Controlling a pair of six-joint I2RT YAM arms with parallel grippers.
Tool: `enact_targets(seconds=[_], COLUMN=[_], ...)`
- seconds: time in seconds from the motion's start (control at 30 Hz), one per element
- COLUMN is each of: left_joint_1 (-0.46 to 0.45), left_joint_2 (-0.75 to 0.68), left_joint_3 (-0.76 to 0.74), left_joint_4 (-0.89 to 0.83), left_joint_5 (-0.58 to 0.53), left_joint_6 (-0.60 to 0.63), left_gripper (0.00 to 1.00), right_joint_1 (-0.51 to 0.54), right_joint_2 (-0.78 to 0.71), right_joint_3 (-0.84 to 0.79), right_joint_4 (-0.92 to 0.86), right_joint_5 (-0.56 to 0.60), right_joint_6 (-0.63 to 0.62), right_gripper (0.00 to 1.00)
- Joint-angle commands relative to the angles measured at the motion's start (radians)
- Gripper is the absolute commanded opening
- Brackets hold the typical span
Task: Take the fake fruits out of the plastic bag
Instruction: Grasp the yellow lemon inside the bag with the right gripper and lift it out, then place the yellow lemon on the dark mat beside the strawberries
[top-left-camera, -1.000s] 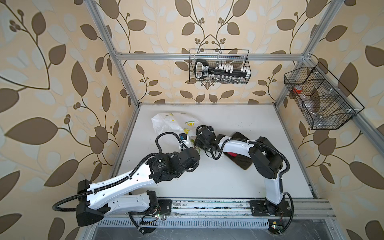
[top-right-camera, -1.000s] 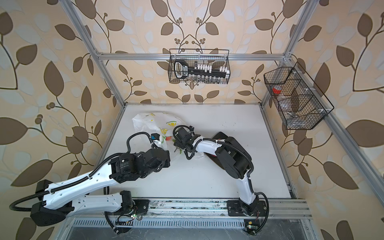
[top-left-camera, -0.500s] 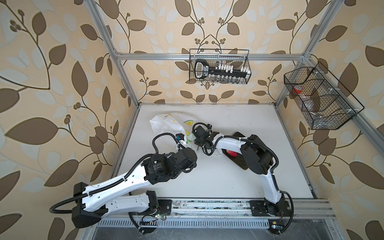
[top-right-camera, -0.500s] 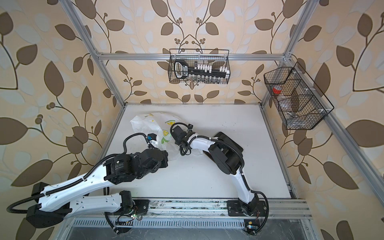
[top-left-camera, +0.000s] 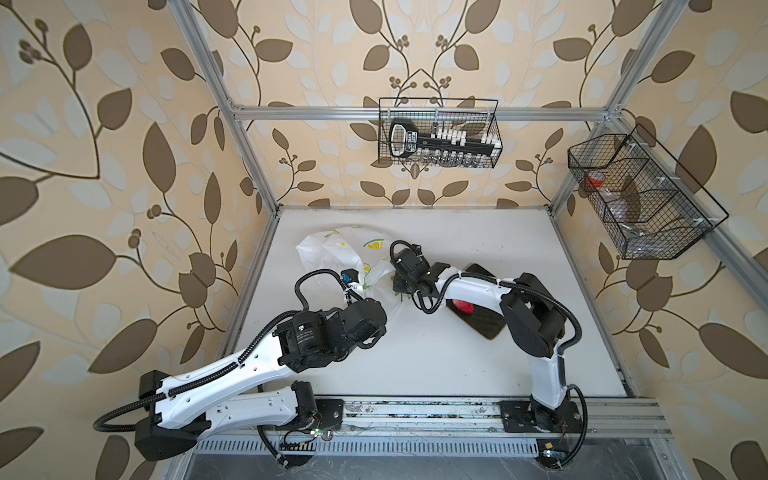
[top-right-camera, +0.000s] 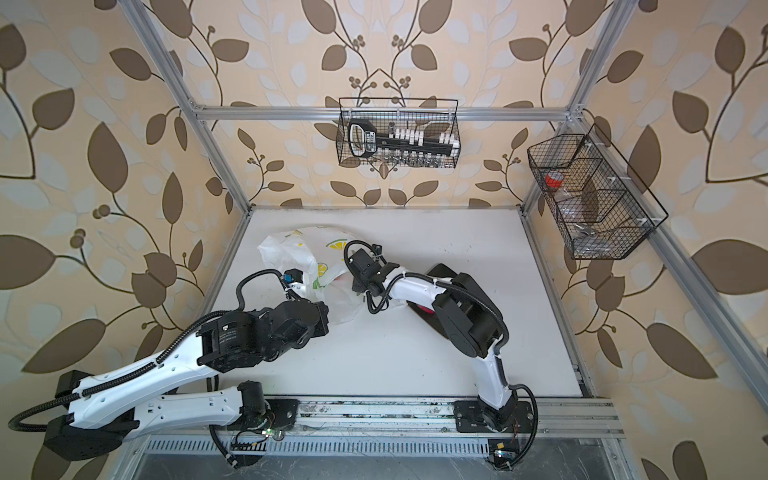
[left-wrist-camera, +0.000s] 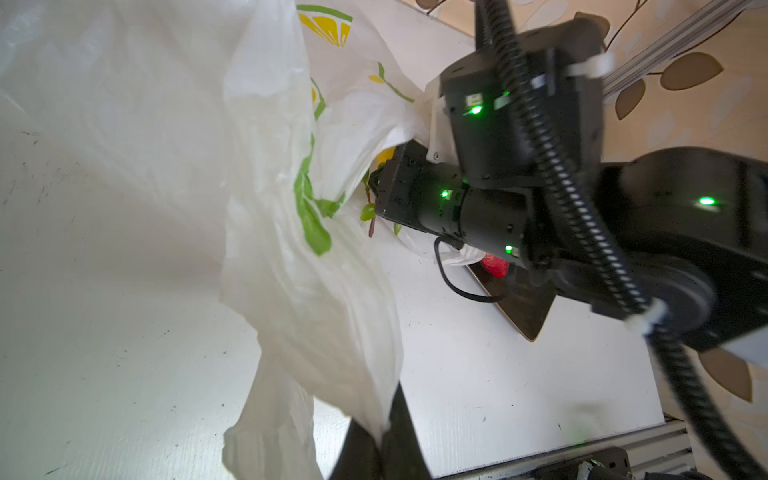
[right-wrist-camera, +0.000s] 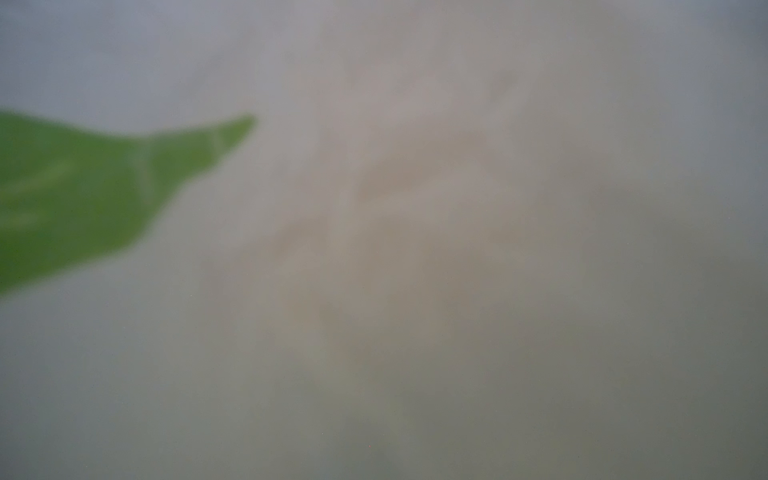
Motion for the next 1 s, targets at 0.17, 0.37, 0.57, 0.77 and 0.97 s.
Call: enact_targets(seconds=[0.17, 0.37, 0.57, 0.77, 0.97], left_joint_1=[0.017, 0.020, 0.031, 0.041, 0.047], left_joint_2=[-0.009, -0.006, 0.006, 0.018, 0.027], left_joint_3=[-0.022, -0.032, -0.037, -0.030, -0.025], left_joint_4=[0.037, 0.069, 0.097, 0.094, 0.096], left_joint_5=[-0.067, -0.085, -0.082, -0.072, -0.038], left_joint_6=[-0.014, -0.018, 0.000, 0.012, 0.055], left_gripper=[0.00, 0.00, 0.00, 0.00, 0.00], right_joint_1=[-0.018, -0.018, -0.017, -0.071, -0.360], right_joint_2=[-0.162, -0.373, -0.667, -0.892, -0.906], right_joint_3=[-0.123, -0.260, -0.480, -0.622, -0.717], right_joint_4=[0.041, -0.009, -0.106, -0.280, -0.330], right_joint_5=[-0.164, -0.342, -0.417, -0.242, -0.256], right_joint_6=[-0.136, -0.272, -0.346, -0.245, -0.228], right_gripper=[0.00, 0.00, 0.00, 0.00, 0.00])
